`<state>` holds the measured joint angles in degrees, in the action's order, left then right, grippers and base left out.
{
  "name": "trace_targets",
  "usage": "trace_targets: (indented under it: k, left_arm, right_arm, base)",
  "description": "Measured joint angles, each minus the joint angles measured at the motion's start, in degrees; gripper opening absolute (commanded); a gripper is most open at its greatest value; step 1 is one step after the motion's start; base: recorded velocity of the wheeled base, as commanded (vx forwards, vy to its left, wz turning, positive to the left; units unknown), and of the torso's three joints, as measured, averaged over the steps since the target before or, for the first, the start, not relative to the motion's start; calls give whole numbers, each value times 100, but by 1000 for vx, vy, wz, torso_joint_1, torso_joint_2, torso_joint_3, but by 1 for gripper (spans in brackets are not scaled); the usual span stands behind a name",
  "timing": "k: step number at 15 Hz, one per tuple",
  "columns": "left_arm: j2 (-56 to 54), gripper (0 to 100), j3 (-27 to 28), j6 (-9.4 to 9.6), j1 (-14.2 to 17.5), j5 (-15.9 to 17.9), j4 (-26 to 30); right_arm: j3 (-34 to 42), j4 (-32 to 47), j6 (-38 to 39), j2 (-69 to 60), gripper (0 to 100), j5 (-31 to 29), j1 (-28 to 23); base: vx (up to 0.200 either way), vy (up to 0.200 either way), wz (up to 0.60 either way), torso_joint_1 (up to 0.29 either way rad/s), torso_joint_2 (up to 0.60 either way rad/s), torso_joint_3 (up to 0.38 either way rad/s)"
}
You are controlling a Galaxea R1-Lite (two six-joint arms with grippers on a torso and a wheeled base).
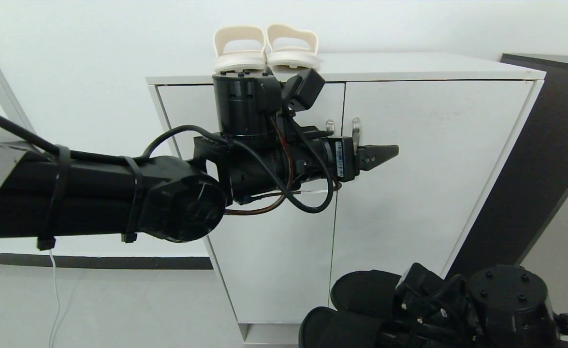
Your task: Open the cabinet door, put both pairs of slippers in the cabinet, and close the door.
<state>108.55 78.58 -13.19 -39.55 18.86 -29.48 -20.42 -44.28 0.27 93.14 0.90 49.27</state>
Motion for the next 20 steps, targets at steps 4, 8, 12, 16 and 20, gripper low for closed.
trace_targets:
  k: [4, 8, 12, 16, 20]
  left_arm:
    - [166, 100, 262, 4, -4, -11, 59]
    - [282, 100, 532, -2, -33, -20, 283]
    - [350, 0, 581, -130, -22, -48, 288]
    - [262, 0, 408, -185, -41, -12, 252]
    - [-63, 0, -146, -194, -246, 2, 116]
  right_arm:
    - [9, 0, -6, 0, 0, -1, 4]
    - [13, 0, -9, -39, 0, -57, -2]
    - [35, 0, -9, -55, 0, -59, 4]
    - [72, -6, -9, -69, 0, -48, 0]
    - [356, -540, -256, -105, 0, 207, 17]
  base:
    - [0, 0, 0, 0, 0, 0]
    - [0, 0, 0, 0, 0, 0]
    - [0, 0, 0, 0, 0, 0]
    - [0, 0, 0, 0, 0, 0]
    - [0, 0, 0, 0, 0, 0]
